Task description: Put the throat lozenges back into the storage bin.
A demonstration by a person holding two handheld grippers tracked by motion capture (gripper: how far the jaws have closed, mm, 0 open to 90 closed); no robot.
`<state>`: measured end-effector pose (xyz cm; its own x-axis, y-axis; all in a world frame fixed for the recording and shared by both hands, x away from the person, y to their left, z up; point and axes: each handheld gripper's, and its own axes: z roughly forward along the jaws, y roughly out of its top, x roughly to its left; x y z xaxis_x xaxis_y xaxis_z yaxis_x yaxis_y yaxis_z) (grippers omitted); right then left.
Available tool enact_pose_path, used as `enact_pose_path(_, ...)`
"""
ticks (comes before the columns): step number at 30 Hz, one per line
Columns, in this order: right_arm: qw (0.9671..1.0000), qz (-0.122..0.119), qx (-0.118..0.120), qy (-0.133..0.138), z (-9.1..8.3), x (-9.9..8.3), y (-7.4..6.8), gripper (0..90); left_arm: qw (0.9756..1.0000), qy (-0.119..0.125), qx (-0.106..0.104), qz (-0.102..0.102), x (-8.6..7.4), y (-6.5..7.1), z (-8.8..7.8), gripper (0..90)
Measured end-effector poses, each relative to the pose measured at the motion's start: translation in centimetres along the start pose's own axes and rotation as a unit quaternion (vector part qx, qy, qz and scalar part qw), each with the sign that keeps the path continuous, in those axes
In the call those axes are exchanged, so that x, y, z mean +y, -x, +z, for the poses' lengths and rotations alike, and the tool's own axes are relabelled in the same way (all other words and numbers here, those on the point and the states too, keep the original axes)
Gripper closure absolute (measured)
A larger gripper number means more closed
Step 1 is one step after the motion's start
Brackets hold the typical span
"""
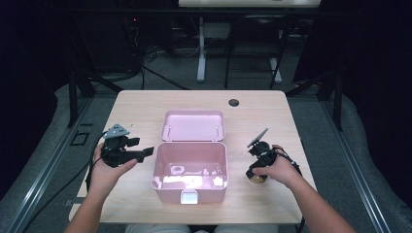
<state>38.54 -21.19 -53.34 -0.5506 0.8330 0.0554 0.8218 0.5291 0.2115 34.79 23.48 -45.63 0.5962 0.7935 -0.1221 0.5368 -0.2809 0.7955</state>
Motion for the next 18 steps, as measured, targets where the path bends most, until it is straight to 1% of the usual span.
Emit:
enact_pose_path(4, 1.0, -0.008, 0.003, -0.002, 0.37, -0.04, 0.04, 13.5, 1.0, -0.001, -0.001, 0.0, -0.01, -0.02, 0.07, 28.6)
enact_pose_path(5, 0.9999, -0.009, 0.001, -0.008, 0.45, -0.02, 0.0, 13.6, 1.0, -0.001, -0.001, 0.0, -0.02, -0.03, 0.08, 28.6)
enact_pose_path(9, 0.9999, -0.011, 0.0, -0.007, 0.63, 0.02, 0.0, 13.6, 1.0, -0.001, -0.001, 0.0, -0.04, -0.05, 0.1, 28.6)
enact_pose_path(11, 0.9999, -0.008, 0.001, -0.01, 0.65, 0.02, -0.04, 13.6, 1.0, -0.002, -0.001, 0.0, -0.04, -0.06, 0.1, 28.6)
enact_pose_path(12, 0.9998, -0.012, 0.001, -0.016, 0.71, 0.07, 0.02, 13.6, 1.0, -0.001, -0.002, -0.001, -0.03, -0.05, 0.09, 28.6)
enact_pose_path(18, 0.9996, -0.015, 0.001, -0.026, 1.03, 0.09, -0.05, 13.9, 1.0, -0.003, -0.002, -0.002, -0.06, -0.07, 0.12, 28.6)
